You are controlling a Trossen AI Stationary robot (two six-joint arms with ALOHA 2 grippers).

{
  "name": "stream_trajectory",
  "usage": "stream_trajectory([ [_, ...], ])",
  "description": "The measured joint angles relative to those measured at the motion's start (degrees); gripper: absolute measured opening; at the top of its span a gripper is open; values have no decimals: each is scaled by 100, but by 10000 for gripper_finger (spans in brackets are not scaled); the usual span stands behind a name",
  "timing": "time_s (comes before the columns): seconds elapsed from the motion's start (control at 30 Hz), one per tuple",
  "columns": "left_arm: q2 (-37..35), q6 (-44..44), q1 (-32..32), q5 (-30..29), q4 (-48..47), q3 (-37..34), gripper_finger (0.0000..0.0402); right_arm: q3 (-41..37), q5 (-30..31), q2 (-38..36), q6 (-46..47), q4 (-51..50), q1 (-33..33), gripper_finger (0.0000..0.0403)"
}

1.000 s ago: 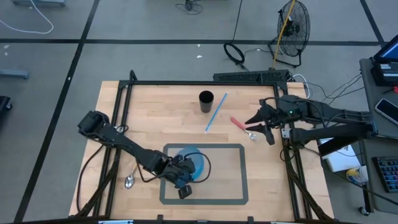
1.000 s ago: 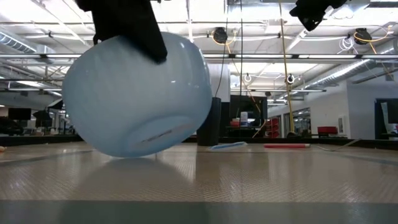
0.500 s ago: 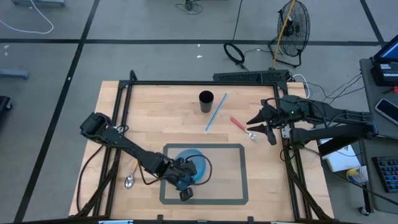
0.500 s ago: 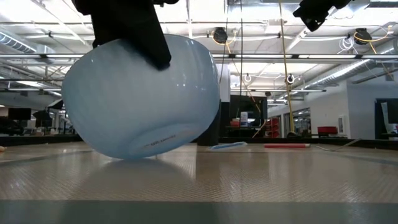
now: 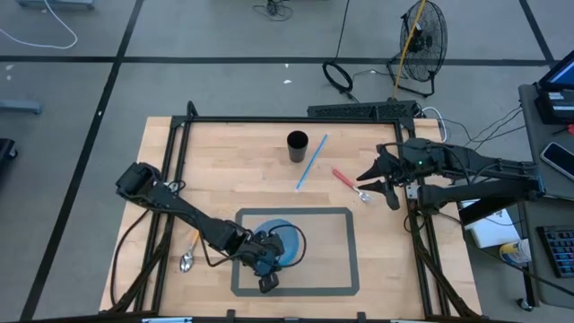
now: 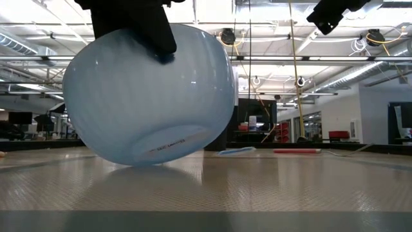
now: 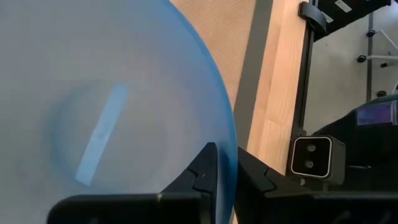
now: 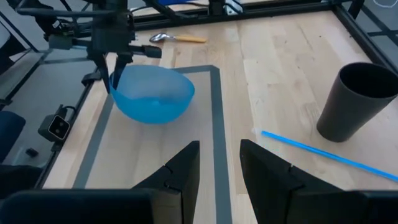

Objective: Pick & Place Utensil
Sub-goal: Put the blue bowl on the transparent mat

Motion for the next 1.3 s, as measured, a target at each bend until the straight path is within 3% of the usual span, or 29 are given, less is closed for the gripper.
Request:
stream_trajectory([
  [0.5,455,253,-4,395,251,17,9,0,-2,-4,63,-27,0,112],
  [0.67,518,248,-4,553,141,15,33,0,3,-4,46,-31,2,112],
  [1.0,516,364,0,701,-76,13,31,0,9,-4,24,-29,2,112],
  [1.3,542,552,12,776,-147,-10,78,0,13,-4,43,-29,0,112],
])
